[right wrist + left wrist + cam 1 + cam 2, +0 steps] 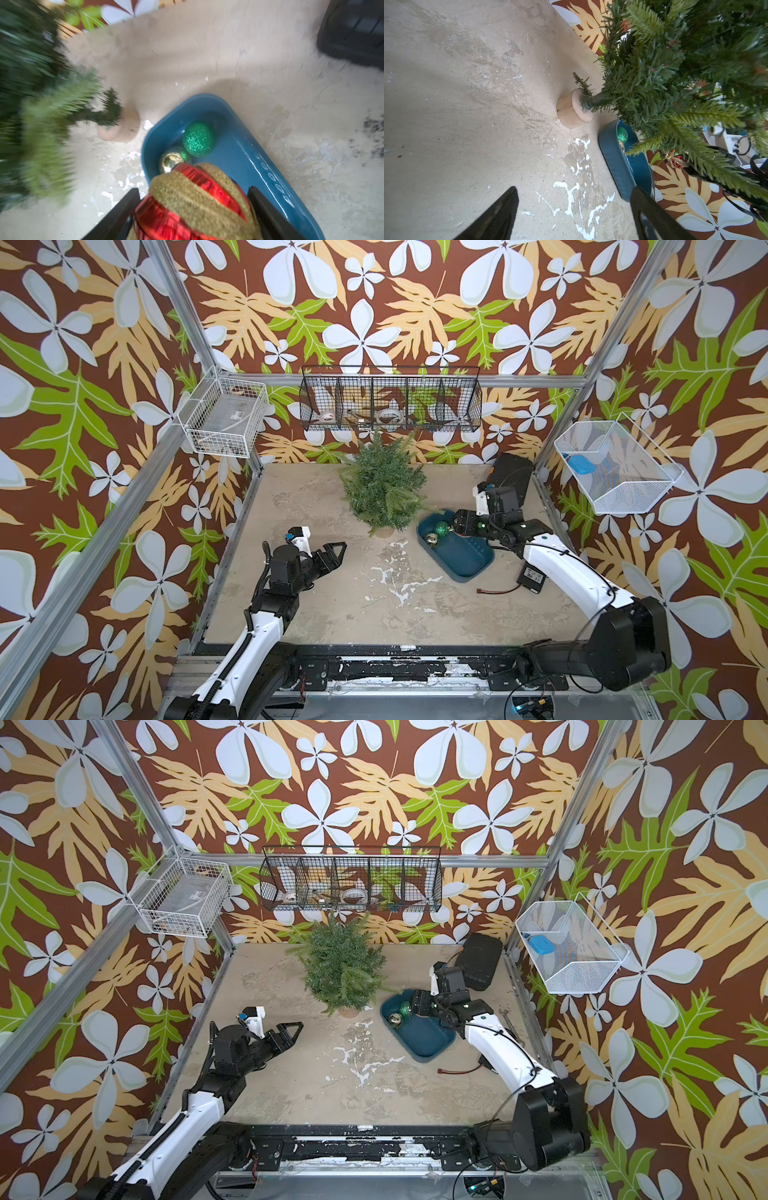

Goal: Decorate the small christmas tree with ornaments
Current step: Pick up an ornament from the container.

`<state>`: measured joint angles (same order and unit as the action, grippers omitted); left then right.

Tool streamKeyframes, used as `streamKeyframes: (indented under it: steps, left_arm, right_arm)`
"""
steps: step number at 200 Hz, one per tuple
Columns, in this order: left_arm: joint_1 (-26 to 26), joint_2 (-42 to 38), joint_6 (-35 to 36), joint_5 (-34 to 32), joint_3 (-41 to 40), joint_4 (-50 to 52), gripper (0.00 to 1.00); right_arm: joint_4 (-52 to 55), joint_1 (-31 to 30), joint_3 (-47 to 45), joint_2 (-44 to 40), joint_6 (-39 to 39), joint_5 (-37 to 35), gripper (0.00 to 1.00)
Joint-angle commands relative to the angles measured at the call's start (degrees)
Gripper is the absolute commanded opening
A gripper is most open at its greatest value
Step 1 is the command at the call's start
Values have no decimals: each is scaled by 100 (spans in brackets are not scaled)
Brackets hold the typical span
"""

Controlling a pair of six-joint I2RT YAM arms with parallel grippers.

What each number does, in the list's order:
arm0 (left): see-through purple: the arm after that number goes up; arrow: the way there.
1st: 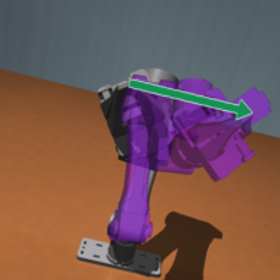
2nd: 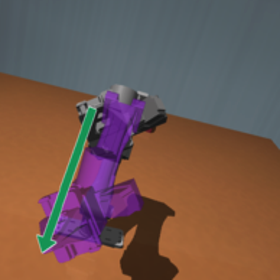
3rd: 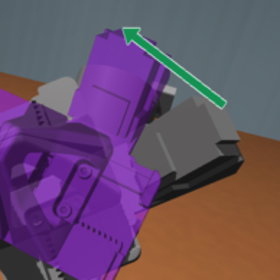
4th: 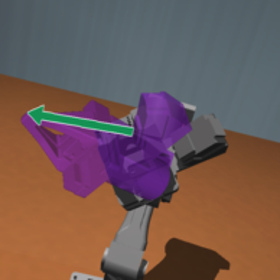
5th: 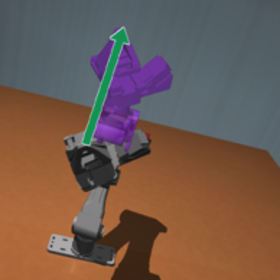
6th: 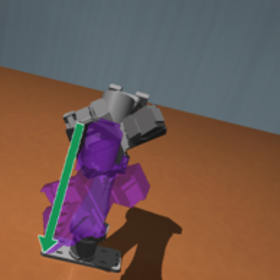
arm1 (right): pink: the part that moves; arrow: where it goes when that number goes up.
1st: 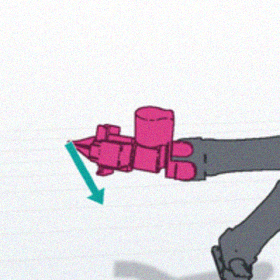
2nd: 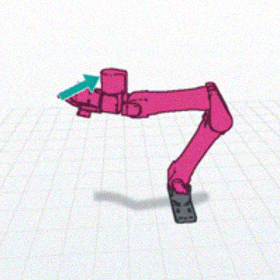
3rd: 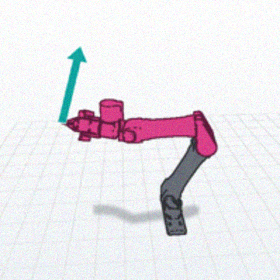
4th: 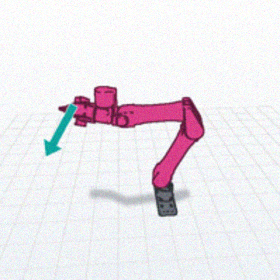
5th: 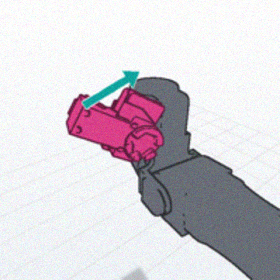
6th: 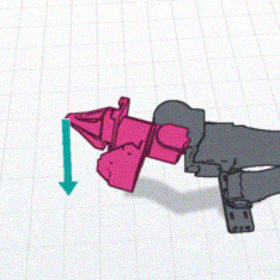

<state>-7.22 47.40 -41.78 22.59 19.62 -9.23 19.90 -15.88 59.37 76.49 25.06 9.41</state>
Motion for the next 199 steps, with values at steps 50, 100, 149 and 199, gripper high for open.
streamKeyframes:
  steps: [50, 100, 149, 199]
  left_arm:
    - [-129, -582, -17, 843, 221, -299, 75]
    - [-508, -847, -156, 915, 658, -459, 68]
    - [-1049, -1086, -427, 675, 1063, -775, 54]
    - [-1851, -964, -524, 123, 1302, -1255, 47]
  right_arm:
    - [163, -35, 417, -707, 316, 612, 73]
    - [146, -437, 974, -838, 549, 811, 73]
    - [85, -970, 1343, -885, 707, 729, 73]
    - [-82, -1531, 1591, -912, 1000, 537, 73]
